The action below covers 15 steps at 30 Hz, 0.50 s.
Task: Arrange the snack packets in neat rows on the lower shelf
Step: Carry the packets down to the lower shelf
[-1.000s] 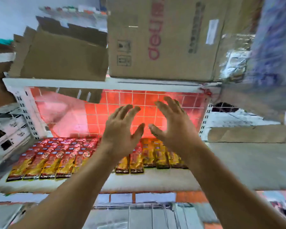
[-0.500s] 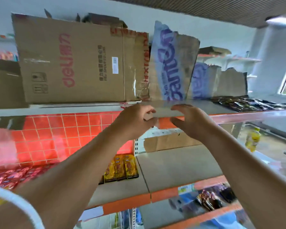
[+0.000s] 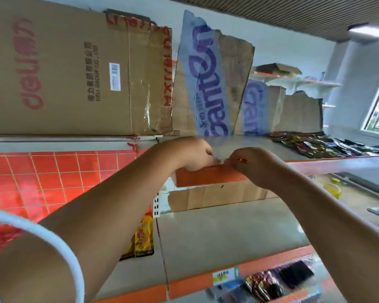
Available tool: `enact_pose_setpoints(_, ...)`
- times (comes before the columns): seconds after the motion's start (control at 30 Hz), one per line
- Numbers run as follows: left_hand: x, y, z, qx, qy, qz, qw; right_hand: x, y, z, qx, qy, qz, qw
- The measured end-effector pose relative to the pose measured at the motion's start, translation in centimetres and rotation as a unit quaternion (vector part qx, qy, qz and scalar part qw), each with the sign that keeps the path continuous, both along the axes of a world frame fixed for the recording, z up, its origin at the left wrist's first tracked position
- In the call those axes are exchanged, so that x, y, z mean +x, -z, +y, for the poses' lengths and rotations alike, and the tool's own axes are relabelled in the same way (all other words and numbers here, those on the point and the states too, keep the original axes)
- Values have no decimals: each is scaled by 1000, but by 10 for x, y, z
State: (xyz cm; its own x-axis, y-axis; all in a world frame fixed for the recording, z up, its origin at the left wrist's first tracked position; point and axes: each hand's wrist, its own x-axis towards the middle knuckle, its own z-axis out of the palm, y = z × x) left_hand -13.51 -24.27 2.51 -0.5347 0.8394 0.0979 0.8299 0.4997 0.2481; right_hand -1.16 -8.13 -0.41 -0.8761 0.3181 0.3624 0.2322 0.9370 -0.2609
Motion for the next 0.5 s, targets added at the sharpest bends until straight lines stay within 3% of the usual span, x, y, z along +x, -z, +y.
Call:
enact_pose_setpoints(0.23, -22, -24, 61, -140, 27, 64, 988, -28, -25, 70, 30, 13, -114, 993)
enact_pose_setpoints(0.33, -33, -34, 94, -188, 25, 51, 981, -35, -33, 104, 39, 35, -160, 986)
enact_pose_setpoints(0.5, -35, -49, 150, -205, 22, 20, 978, -23, -41, 171, 34, 30, -99, 994)
